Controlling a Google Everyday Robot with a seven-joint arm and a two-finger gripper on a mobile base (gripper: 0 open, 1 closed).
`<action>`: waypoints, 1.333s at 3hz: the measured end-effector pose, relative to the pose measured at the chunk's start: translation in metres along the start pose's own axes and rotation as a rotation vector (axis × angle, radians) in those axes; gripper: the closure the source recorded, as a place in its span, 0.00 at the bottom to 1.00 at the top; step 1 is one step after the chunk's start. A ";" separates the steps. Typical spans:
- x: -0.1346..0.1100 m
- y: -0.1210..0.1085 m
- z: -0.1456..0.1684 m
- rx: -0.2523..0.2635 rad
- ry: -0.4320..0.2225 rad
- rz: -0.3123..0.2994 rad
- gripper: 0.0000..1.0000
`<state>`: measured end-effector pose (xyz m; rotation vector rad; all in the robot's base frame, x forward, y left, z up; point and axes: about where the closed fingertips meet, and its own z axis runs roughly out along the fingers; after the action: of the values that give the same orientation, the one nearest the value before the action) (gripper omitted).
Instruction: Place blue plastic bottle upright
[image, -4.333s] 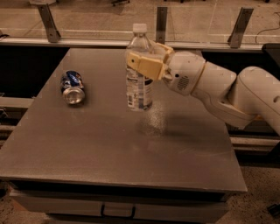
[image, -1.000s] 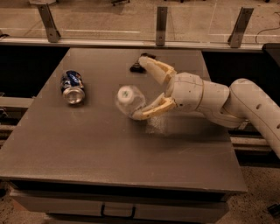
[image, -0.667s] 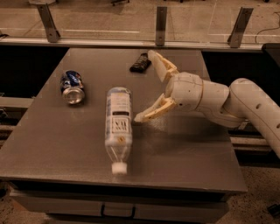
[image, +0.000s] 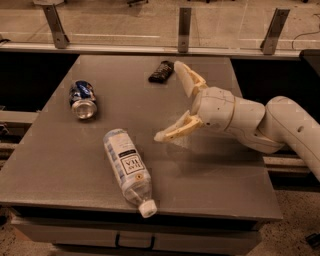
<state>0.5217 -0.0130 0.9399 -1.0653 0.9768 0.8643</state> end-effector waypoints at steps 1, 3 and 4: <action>-0.007 -0.002 -0.007 0.015 0.036 -0.028 0.00; -0.058 -0.029 0.018 -0.255 0.398 -0.224 0.00; -0.065 -0.029 0.030 -0.334 0.407 -0.261 0.00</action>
Offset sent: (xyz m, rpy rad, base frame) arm 0.0082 -0.0163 0.0653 -0.4346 -0.1125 0.1112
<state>0.5334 0.0017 1.0153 -1.6615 1.0158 0.6162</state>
